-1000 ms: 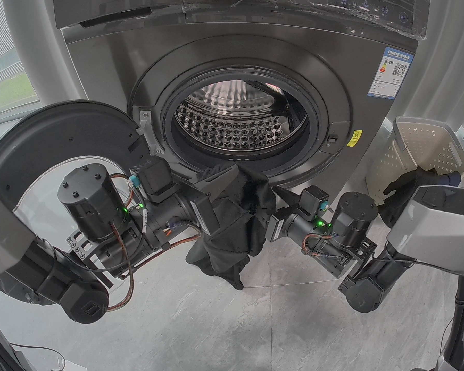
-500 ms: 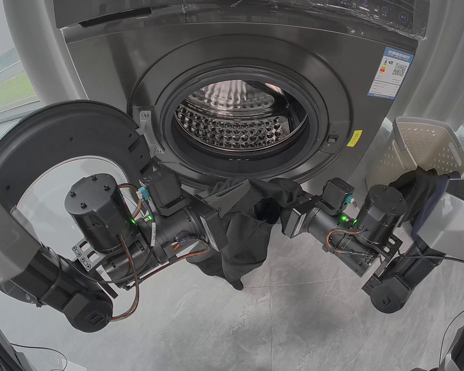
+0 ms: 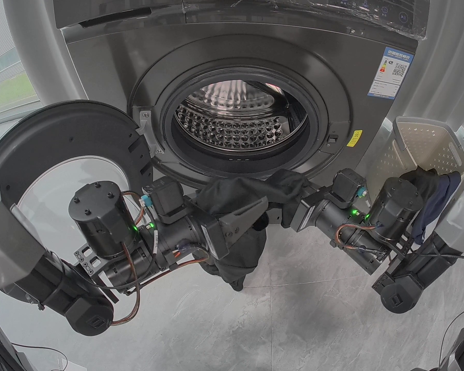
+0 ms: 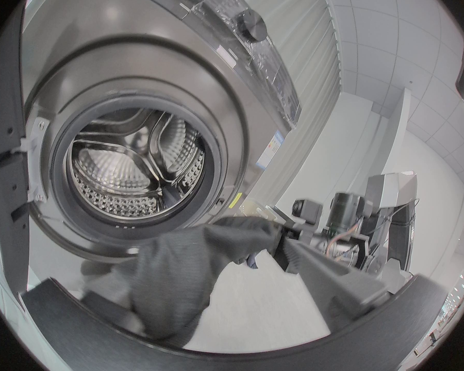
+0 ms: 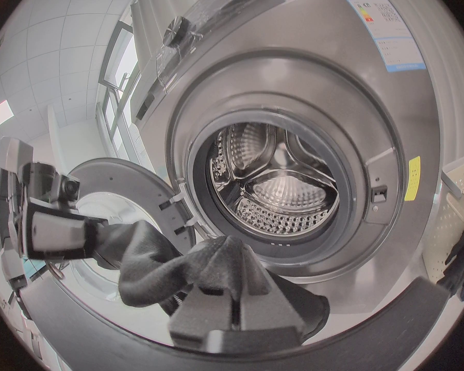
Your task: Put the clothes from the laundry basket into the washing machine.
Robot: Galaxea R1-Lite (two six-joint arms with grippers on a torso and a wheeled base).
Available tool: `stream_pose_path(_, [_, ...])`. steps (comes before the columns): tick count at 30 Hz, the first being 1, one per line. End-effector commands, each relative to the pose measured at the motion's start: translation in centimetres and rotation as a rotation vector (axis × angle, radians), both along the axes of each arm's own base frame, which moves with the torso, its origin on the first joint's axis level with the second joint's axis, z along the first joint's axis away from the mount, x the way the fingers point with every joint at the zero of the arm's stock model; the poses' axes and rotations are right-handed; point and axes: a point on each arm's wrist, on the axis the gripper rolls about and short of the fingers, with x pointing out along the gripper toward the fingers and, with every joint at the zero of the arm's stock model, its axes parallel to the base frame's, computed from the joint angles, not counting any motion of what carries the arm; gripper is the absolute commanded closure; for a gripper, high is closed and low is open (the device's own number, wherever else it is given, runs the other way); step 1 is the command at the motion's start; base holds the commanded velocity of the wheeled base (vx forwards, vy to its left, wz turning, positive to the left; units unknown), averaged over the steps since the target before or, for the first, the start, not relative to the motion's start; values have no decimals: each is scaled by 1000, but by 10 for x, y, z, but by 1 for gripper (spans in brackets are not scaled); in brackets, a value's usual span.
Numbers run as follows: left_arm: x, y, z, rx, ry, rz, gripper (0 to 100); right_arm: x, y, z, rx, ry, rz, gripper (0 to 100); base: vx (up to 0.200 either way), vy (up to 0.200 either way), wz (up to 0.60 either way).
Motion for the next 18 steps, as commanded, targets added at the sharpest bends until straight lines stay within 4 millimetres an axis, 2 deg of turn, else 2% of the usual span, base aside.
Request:
stream_pose_path(1, [-2, 3, -22, 56, 67, 4, 0, -7, -4, 21, 40, -54, 4, 100, 0, 0, 0])
stream_pose_path(9, [4, -2, -61, 117, 129, 11, 0, -7, 3, 42, 106, -110, 17, 100, 0, 0, 0])
stream_pose_path(18, [18, -5, -90, 166, 142, 35, 0, -4, 5, 50, 126, -134, 14, 100, 0, 0, 0])
